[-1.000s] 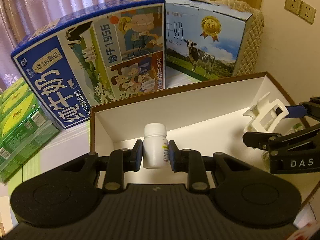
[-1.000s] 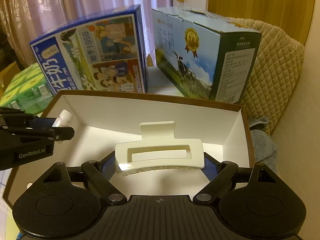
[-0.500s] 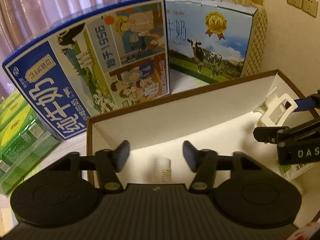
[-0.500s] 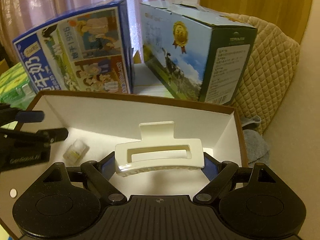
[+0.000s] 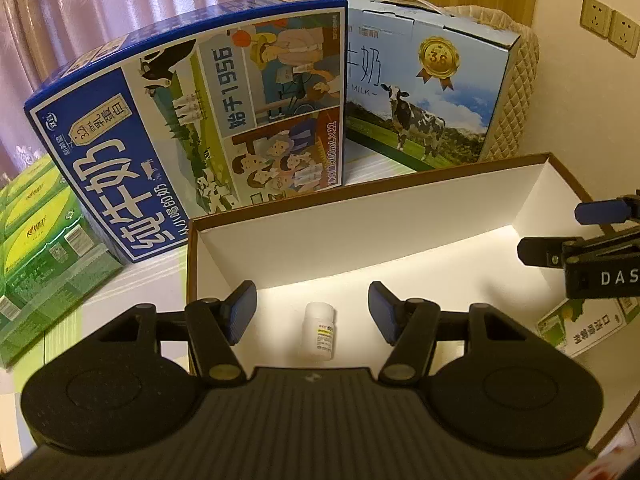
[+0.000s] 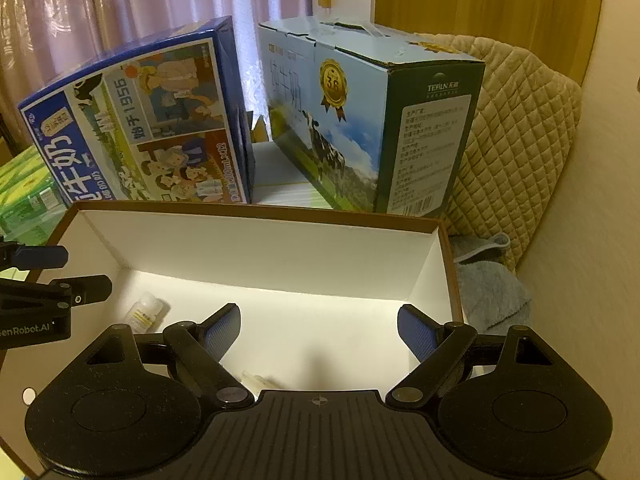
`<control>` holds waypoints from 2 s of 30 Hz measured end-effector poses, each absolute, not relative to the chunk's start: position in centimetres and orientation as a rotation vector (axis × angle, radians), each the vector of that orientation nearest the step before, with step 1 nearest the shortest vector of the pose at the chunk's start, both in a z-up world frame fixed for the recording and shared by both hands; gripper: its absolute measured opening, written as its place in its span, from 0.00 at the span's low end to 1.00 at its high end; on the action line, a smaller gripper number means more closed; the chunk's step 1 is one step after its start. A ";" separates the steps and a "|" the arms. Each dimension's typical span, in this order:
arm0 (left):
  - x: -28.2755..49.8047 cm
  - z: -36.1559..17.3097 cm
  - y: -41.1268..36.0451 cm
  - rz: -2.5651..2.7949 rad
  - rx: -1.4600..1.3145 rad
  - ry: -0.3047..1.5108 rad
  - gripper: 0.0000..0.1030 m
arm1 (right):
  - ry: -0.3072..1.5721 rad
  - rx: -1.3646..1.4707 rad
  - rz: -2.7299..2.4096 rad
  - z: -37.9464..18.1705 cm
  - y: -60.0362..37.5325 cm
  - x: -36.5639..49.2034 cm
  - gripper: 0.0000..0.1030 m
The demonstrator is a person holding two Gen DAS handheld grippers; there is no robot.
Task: Organize rigid objects
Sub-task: 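Open both tools to release the pill bottle and hair clip into the box, then withdraw both tools from the brown box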
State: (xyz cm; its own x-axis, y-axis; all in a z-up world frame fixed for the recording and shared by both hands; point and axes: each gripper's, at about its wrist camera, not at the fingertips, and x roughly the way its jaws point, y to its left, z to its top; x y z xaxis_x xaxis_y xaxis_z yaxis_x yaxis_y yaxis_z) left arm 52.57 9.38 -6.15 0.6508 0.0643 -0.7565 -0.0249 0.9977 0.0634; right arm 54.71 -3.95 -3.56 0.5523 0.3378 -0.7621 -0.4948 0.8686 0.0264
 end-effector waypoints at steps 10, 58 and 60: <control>50.3 -4.0 9.1 0.049 0.010 0.842 0.56 | 0.833 -0.173 0.509 -2.0 -4.9 52.7 0.80; 27.0 2.6 4.3 0.061 -0.130 0.741 0.58 | 0.807 -0.081 0.704 2.9 -14.4 32.9 0.80; 26.2 2.3 4.2 0.063 -0.141 0.747 0.58 | 0.819 -0.087 0.706 2.3 -14.8 32.3 0.80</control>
